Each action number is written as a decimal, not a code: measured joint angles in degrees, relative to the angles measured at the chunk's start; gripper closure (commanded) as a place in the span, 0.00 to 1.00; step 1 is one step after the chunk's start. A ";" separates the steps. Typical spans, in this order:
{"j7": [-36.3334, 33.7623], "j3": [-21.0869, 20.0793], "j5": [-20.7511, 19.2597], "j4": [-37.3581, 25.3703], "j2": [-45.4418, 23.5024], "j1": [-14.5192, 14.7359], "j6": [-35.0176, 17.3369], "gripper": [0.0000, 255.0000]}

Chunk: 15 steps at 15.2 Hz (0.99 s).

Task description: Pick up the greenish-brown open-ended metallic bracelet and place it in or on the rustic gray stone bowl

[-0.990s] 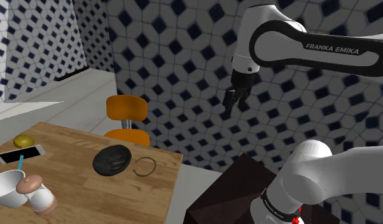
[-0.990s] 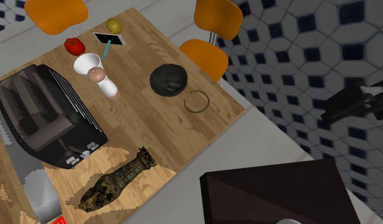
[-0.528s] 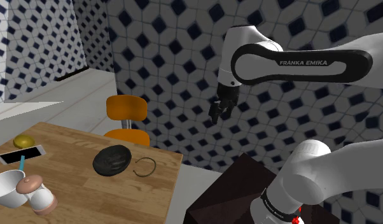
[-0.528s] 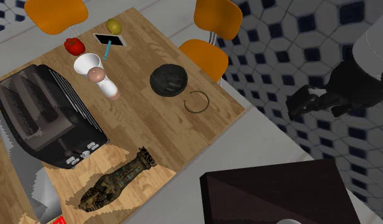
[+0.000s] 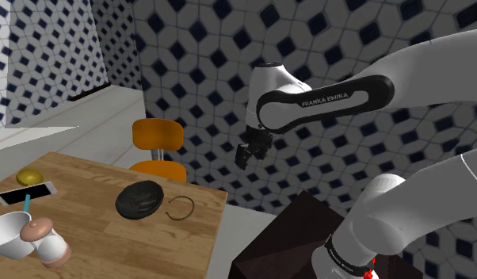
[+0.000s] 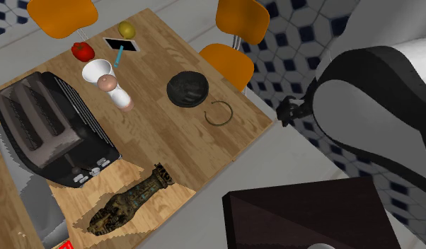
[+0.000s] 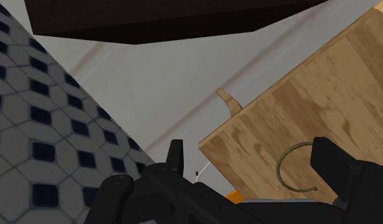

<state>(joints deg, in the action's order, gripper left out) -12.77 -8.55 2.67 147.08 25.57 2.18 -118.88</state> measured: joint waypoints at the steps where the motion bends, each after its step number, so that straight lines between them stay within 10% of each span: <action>1: -0.84 -0.54 0.12 -0.03 -1.98 0.08 -2.06 0.00; 15: -14.58 -4.43 -6.56 -10.75 -34.66 0.94 -25.17 0.00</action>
<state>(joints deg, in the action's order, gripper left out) -27.35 -12.98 -3.89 136.33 -9.09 3.13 -144.05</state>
